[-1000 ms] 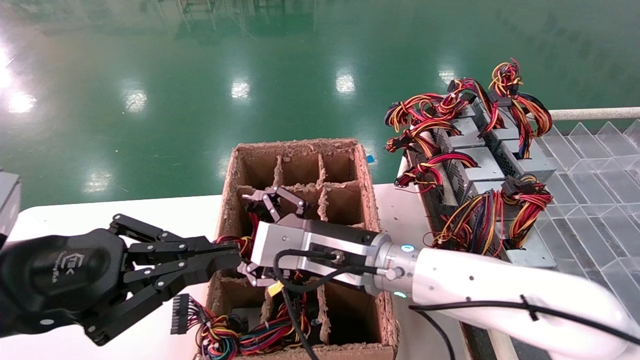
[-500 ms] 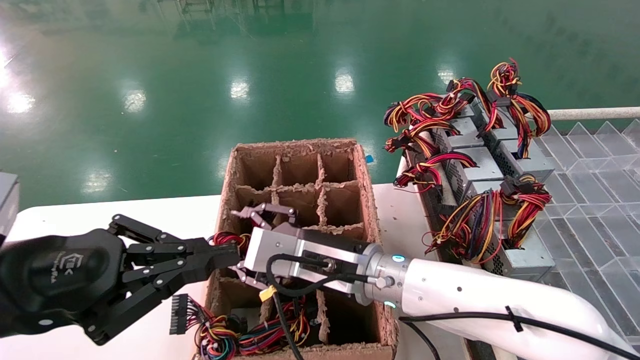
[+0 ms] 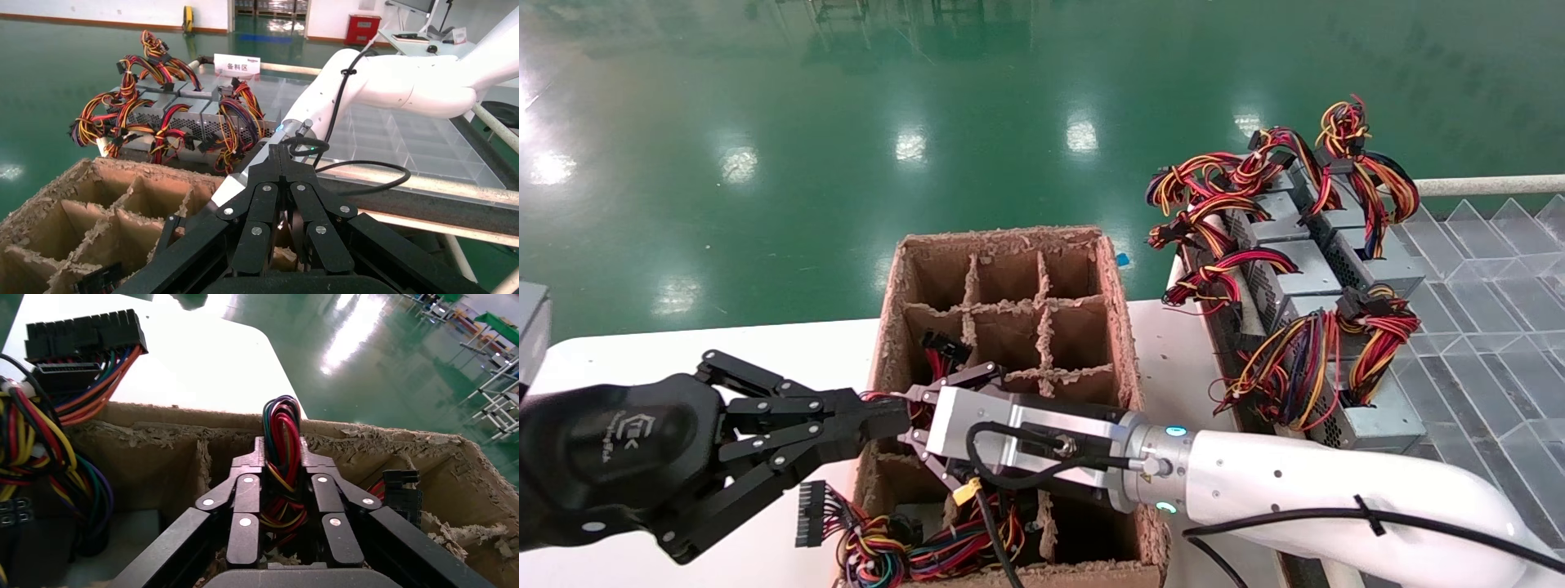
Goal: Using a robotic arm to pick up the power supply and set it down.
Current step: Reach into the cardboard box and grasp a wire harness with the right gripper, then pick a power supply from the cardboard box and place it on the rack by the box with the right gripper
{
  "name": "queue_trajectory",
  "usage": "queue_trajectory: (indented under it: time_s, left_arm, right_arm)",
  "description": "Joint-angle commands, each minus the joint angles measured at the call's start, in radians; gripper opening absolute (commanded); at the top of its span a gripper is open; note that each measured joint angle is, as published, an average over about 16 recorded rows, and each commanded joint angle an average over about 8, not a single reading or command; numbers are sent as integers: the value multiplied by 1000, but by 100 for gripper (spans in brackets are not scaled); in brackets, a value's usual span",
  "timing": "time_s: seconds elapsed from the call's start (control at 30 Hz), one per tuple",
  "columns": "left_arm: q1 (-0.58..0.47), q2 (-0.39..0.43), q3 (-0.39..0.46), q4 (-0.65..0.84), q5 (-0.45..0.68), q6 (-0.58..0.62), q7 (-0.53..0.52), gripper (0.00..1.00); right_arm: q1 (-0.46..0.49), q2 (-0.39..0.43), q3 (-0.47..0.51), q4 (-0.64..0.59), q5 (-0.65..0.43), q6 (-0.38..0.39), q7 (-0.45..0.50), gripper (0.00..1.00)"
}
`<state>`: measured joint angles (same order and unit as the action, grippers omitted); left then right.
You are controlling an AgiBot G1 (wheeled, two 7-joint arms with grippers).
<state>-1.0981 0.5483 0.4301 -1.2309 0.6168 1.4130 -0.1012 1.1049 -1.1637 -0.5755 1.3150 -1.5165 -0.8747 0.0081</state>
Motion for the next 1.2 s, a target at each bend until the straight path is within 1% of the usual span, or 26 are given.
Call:
queue_trajectory:
  time_s: [0.03,0.47,0.67,0.83,1.0,1.2]
  left_arm:
    - [0,0,0,0,0,0,0,0]
    - [0,0,0,0,0,0,0,0]
    - [0,0,0,0,0,0,0,0]
    - [0,0,0,0,0,0,0,0]
    - [0,0,0,0,0,0,0,0]
    - [0,0,0,0,0,0,0,0]
  right_arm:
    - [1,3,2,1,5,-4,-1,0]
    - [45,33,57,-18,160,-92,65,0]
    - [91,61,103,9,217,-91,134,0]
    - [154,88,141,31,246,-90,173,0]
    - [258,118,171,44,258,-127,147,0]
    - [396,160,201,50,278,-223,57,0]
